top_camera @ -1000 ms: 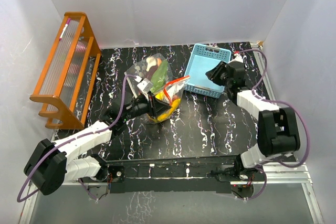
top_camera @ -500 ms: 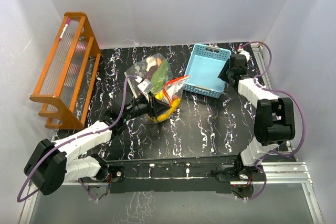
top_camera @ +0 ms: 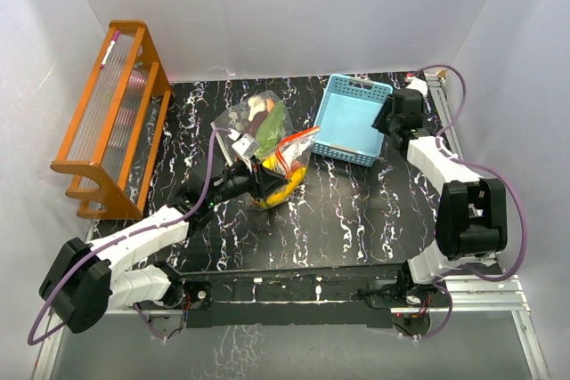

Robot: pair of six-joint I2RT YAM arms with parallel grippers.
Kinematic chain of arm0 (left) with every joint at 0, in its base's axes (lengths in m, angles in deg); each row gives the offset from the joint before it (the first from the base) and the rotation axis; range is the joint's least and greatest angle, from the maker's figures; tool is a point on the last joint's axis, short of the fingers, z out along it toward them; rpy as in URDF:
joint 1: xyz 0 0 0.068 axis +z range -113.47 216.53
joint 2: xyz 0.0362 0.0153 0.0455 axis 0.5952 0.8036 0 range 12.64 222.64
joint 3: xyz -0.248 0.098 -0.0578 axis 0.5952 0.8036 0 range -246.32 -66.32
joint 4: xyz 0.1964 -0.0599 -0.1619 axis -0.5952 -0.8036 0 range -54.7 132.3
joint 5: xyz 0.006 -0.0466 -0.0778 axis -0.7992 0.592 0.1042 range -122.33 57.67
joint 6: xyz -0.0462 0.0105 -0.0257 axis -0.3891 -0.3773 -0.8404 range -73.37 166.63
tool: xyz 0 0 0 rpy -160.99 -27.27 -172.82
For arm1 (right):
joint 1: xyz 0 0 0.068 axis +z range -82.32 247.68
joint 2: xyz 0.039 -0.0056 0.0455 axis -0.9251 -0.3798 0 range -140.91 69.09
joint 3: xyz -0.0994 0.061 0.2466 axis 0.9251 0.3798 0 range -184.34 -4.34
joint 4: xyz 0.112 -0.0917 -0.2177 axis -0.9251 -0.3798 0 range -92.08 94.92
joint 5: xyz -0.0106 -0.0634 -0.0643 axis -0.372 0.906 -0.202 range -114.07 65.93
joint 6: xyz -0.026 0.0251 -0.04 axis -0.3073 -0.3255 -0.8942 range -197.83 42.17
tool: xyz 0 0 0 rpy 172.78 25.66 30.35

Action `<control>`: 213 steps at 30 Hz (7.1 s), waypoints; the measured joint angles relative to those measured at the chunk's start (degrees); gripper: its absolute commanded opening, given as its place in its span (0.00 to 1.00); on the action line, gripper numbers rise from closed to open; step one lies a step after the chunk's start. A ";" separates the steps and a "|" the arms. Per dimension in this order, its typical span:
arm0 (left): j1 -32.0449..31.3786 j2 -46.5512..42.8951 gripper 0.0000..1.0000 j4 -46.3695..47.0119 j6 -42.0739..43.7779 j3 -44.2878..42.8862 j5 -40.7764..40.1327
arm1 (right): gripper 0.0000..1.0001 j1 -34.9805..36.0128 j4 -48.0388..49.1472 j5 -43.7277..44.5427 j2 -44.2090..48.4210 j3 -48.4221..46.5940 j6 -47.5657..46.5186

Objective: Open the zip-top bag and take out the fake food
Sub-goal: Adjust the bin at the center of the board, then open the zipper of the food storage bag at the center of the board.

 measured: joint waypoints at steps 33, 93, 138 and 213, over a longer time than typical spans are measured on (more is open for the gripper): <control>0.00 -0.70 0.00 -1.90 0.85 0.00 -0.35 | 0.36 -6.12 -1.40 4.24 -12.22 -4.48 -0.52; 0.00 -1.53 0.00 -1.95 1.03 0.07 -1.01 | 0.57 0.72 -1.11 2.47 -15.17 -9.03 -7.98; -6.19 7.89 0.00 -2.64 3.85 -2.27 -1.53 | 0.37 35.63 0.00 -6.19 16.46 9.16 7.13; -6.19 11.65 0.00 -18.86 10.27 -26.86 -36.89 | 0.07 32.24 -7.39 8.22 25.66 7.80 6.58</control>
